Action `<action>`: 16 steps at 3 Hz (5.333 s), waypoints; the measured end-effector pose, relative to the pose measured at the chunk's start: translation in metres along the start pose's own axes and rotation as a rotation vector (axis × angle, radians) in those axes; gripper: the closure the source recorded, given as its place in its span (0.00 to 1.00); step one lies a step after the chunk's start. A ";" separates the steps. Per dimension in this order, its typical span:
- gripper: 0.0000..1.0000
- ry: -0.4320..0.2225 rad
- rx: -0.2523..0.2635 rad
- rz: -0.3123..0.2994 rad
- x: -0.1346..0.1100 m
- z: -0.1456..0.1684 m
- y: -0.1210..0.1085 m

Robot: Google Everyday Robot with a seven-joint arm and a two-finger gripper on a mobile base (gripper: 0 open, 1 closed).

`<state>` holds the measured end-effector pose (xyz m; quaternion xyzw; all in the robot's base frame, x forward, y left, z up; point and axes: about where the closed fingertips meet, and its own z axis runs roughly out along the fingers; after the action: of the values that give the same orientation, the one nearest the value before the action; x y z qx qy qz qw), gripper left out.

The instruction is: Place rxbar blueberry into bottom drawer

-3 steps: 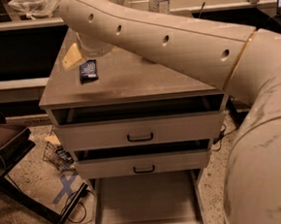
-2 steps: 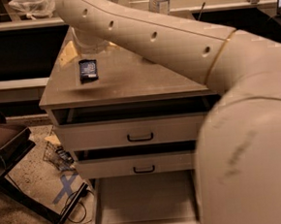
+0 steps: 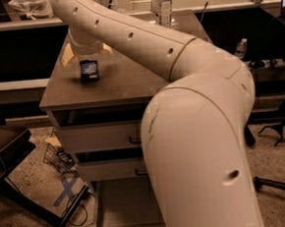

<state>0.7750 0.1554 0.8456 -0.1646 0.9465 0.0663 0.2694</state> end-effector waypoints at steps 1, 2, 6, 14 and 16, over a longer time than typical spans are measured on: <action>0.48 0.075 -0.004 0.055 0.015 0.033 -0.006; 0.79 0.082 -0.005 0.059 0.011 0.027 -0.006; 1.00 0.070 -0.035 0.032 0.008 0.025 0.004; 1.00 -0.322 -0.111 0.317 0.278 -0.230 -0.211; 1.00 -0.252 -0.167 0.378 0.295 -0.182 -0.221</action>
Offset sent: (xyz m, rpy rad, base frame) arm 0.0083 -0.0106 -0.0756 0.0074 0.1833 -0.0940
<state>0.5265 -0.1722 0.8342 0.0035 0.9106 0.2137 0.3538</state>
